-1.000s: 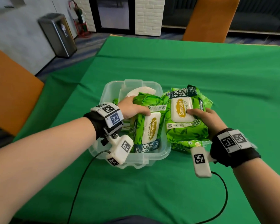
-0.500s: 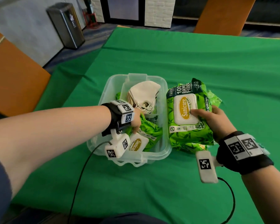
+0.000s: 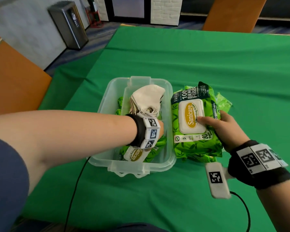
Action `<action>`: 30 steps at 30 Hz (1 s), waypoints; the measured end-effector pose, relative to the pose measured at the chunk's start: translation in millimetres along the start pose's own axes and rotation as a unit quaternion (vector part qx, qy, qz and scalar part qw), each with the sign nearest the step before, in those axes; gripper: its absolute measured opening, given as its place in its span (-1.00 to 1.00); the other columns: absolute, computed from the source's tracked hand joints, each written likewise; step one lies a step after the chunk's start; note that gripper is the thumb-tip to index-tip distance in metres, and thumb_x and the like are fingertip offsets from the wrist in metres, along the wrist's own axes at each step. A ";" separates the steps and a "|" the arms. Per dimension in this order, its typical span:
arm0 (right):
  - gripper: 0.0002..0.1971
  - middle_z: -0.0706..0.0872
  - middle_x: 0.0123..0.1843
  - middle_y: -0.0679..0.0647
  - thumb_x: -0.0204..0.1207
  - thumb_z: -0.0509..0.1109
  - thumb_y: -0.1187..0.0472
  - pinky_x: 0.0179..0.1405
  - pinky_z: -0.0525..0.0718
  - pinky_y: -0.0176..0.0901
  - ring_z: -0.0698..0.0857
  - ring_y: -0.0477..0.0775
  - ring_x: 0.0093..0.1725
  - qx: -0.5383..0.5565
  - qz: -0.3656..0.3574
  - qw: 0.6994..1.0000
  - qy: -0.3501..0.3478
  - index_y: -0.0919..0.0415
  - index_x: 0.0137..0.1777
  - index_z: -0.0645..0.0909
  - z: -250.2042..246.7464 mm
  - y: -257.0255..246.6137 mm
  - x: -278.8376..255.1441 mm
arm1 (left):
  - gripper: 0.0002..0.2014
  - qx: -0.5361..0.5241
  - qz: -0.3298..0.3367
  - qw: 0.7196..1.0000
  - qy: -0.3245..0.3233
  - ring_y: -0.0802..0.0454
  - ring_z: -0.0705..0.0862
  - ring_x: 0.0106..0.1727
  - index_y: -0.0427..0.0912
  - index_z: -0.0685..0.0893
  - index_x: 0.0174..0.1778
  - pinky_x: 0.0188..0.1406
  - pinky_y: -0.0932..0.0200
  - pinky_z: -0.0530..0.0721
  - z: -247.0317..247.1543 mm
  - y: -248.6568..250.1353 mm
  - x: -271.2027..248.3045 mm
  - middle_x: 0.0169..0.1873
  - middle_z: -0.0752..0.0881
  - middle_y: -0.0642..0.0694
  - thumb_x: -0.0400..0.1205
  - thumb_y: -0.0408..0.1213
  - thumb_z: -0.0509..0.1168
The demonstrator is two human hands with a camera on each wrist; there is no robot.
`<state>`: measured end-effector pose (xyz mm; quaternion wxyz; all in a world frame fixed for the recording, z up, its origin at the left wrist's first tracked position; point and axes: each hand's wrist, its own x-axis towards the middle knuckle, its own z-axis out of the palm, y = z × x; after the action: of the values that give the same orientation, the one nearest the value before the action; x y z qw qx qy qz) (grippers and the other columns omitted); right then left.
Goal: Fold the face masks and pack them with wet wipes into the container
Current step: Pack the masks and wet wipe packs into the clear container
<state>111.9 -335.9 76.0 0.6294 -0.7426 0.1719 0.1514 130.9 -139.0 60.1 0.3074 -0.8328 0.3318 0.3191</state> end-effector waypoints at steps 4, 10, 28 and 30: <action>0.02 0.48 0.45 0.29 0.25 0.57 0.16 -0.07 0.74 0.20 0.75 0.25 -0.01 -0.006 0.002 1.000 -0.004 0.26 0.61 0.01 0.2 -1.2 -0.4 | -0.39 0.092 0.011 0.996 -0.005 -0.16 0.68 -0.08 -0.06 0.54 0.34 -0.11 -0.31 0.63 4.5 8.6 9.6 -0.06 0.64 -0.08 0.37 0.04 0.44; -0.10 0.39 0.51 0.28 0.40 0.49 0.24 -0.45 0.76 -0.09 0.73 0.06 -0.22 -0.011 -0.009 1.000 -0.002 0.26 0.62 -0.01 -3.3 -0.9 -1.9 | -0.54 -0.225 -0.029 0.964 0.138 -0.05 0.67 -0.06 0.02 0.45 0.21 0.17 -0.12 0.58 14.2 -11.7 -38.4 -0.07 0.70 0.00 0.44 -0.05 0.43; -0.01 0.40 0.50 0.33 0.31 0.55 0.24 -0.40 0.78 0.04 0.74 0.28 -0.01 0.003 0.006 1.000 0.006 0.24 0.62 -0.02 -4.1 0.4 -1.9 | -0.46 -0.586 -0.203 0.768 0.160 -0.08 0.51 -0.18 -0.07 0.31 0.14 -0.39 0.13 0.45 56.9 -31.5 -52.7 0.05 0.52 -0.15 0.40 -0.52 0.44; 0.03 0.42 0.48 0.33 0.25 0.56 0.22 -0.35 0.77 0.13 0.75 0.28 -0.03 0.009 0.018 1.000 -0.003 0.23 0.62 -0.03 -4.4 0.5 -2.6 | -0.33 -0.610 -0.190 0.748 0.179 -0.07 0.54 -0.25 0.02 0.34 0.30 -0.38 0.03 0.58 56.0 -37.3 -57.4 0.16 0.49 -0.08 0.39 -0.59 0.41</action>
<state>109.3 -340.1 77.4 0.6337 -0.7331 0.1850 0.1635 107.4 -56.0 79.5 -0.2770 -0.9307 -0.0498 0.2338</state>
